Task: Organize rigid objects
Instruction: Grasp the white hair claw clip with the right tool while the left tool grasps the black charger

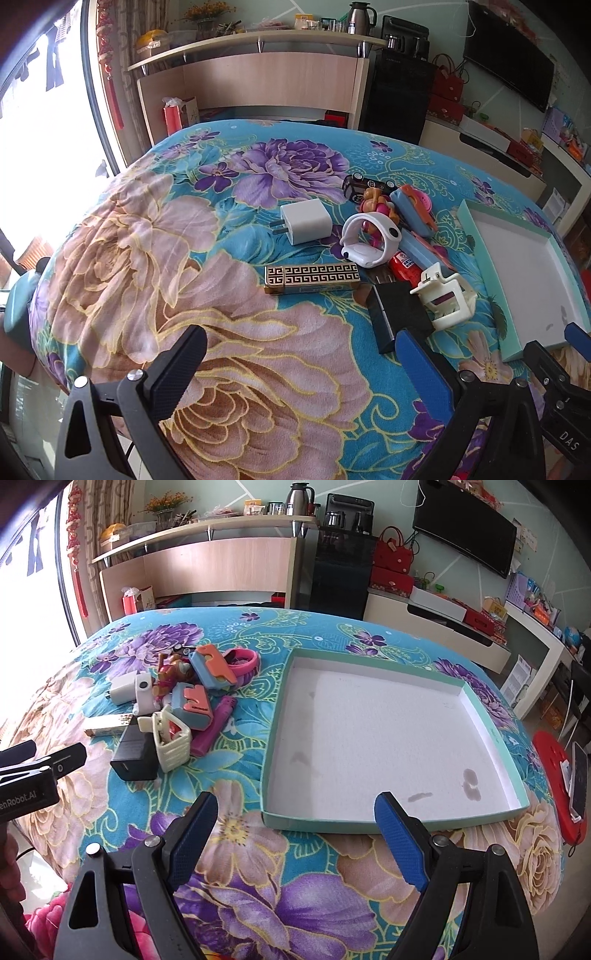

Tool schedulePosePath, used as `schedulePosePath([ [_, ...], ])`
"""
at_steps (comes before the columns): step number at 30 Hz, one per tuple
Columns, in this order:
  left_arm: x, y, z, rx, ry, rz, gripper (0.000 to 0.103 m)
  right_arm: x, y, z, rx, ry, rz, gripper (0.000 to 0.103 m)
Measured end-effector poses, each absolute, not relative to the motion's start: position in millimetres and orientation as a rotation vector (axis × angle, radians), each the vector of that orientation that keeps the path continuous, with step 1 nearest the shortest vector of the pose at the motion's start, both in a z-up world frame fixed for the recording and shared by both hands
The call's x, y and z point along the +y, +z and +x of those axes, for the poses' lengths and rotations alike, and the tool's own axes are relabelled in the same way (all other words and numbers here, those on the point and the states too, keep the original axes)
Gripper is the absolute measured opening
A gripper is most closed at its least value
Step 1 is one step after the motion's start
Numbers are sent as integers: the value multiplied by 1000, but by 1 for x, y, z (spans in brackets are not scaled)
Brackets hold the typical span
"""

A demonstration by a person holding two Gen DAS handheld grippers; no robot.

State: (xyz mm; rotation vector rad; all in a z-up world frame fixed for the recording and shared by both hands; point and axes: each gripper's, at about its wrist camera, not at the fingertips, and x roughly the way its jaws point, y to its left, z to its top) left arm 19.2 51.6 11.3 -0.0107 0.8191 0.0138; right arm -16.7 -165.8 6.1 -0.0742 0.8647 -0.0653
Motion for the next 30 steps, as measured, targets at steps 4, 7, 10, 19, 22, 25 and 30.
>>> schedulePosePath([
  [4,59,4,29,836,-12,-47,103,-147,10,-4,867,12,-49,87],
  [7,60,-2,33,864,-52,-84,103,-137,8,6,880,62,-23,87],
  [10,54,-9,34,878,-74,-60,103,-132,2,15,893,95,16,87],
  [19,37,-18,38,885,-117,-35,103,-130,-5,39,904,173,80,87],
  [22,30,-17,39,876,-121,-9,103,-129,-6,42,898,213,110,87],
  [25,24,-16,39,874,-134,15,103,-124,-5,45,887,251,116,87],
  [30,14,-19,46,890,-156,52,103,-120,-10,55,889,284,135,81],
])
